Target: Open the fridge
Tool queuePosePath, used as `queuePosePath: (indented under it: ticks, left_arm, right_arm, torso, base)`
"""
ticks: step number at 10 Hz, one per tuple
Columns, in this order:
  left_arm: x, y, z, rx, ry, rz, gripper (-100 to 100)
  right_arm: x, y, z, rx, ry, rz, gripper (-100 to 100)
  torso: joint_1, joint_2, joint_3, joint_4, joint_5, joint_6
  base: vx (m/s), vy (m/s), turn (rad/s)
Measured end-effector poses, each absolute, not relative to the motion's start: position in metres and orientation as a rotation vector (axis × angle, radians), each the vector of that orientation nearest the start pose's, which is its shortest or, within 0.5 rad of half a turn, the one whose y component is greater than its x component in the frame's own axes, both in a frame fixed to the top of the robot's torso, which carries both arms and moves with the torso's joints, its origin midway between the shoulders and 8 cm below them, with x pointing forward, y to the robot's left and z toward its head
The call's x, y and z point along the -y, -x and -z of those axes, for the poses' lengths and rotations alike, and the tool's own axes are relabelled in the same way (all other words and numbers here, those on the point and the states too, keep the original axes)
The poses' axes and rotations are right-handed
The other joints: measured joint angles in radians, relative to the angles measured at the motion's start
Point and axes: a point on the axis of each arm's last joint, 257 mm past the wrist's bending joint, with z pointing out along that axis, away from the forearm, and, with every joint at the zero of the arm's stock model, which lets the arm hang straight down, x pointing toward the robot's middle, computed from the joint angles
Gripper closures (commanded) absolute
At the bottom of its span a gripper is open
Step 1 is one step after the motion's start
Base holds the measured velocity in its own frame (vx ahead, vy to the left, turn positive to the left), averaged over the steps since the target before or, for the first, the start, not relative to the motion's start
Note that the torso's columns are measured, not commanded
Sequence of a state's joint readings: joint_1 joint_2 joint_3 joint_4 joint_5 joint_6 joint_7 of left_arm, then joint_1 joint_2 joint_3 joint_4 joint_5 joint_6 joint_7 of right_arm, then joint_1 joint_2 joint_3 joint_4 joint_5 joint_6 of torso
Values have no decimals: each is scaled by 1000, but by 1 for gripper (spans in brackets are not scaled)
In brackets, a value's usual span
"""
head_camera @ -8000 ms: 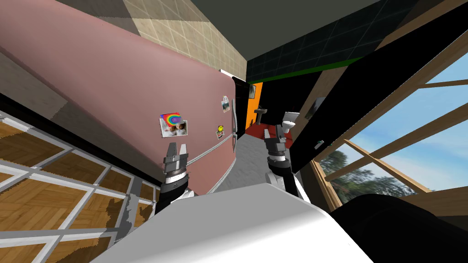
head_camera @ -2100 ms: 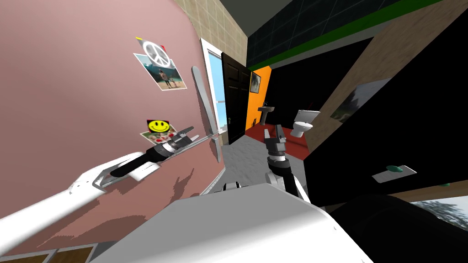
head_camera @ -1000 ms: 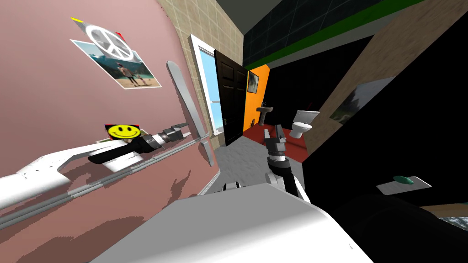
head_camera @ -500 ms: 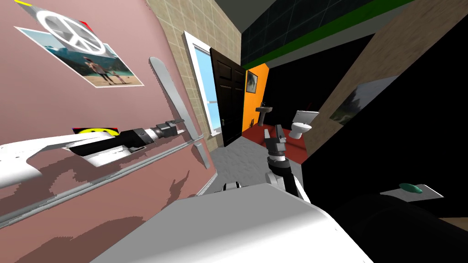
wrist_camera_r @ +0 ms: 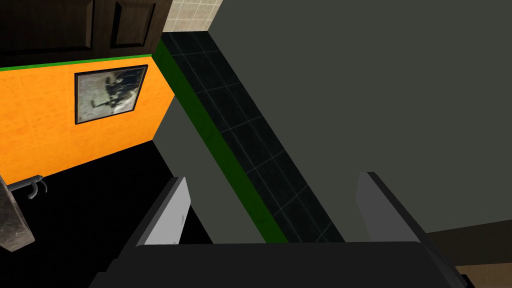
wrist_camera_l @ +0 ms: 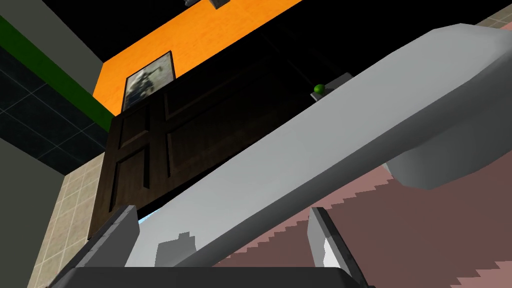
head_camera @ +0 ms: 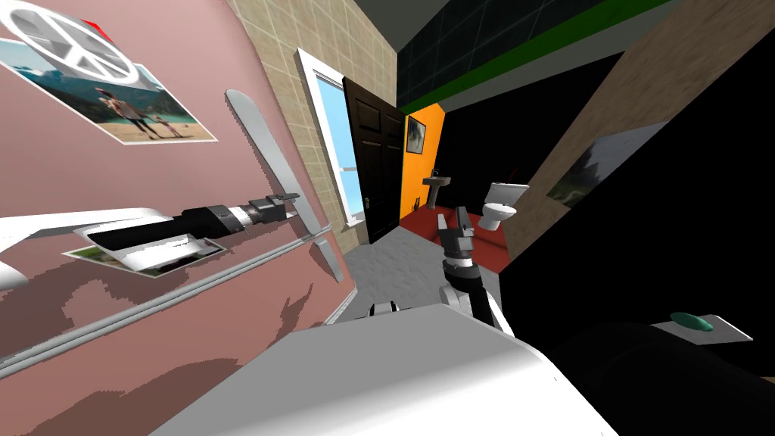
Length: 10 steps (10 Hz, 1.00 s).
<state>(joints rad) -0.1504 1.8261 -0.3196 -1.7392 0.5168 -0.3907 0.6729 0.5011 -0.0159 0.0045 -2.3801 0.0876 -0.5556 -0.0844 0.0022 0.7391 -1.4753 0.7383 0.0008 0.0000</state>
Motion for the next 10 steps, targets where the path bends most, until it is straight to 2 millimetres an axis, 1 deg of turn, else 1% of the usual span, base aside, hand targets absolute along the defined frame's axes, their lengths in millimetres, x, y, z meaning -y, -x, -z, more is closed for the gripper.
queuePosePath:
  ticks: [1, 3, 5, 6, 7, 9, 10]
  left_arm:
    - [-358, -516, -80, -1705, 457, 1142, -100]
    - [-360, -523, -75, -1670, 463, 1131, -100]
    - [-357, -528, -75, -1656, 474, 1137, -100]
    - [-361, -530, -74, -1634, 494, 1147, -100]
    - [-359, -535, -71, -1617, 497, 1146, -100]
    - [-354, -542, -67, -1595, 506, 1138, -100]
    - [-356, -543, -68, -1595, 514, 1129, -100]
  right_arm:
    - [257, -314, -76, -554, -495, -1365, 0]
    - [257, -314, -76, -554, -495, -1365, 0]
    - [257, -314, -76, -554, -495, -1365, 0]
    - [257, -314, -76, -554, -495, -1365, 0]
    - [257, -314, -76, -554, -495, -1365, 0]
    - [257, -314, -76, -554, -495, -1365, 0]
    - [257, -314, -76, -554, -495, -1365, 0]
  torso:
    - [5, 2, 0, 2, 0, 0]
    - [10, -3, -3, 6, 0, -9]
    - [10, -4, -5, 6, -1, -8]
    - [19, -3, -5, 9, 0, -9]
    - [22, -4, -5, 8, 2, -12]
    - [20, -9, -8, 7, 2, -15]
    - [21, -9, -9, 8, 1, -15]
  base:
    - [-77, 90, -88]
    - [-24, 35, -13]
    - [-29, 39, -16]
    - [-78, 107, -71]
    - [-30, 53, -27]
    - [1, -9, 2]
    - [0, -23, 15]
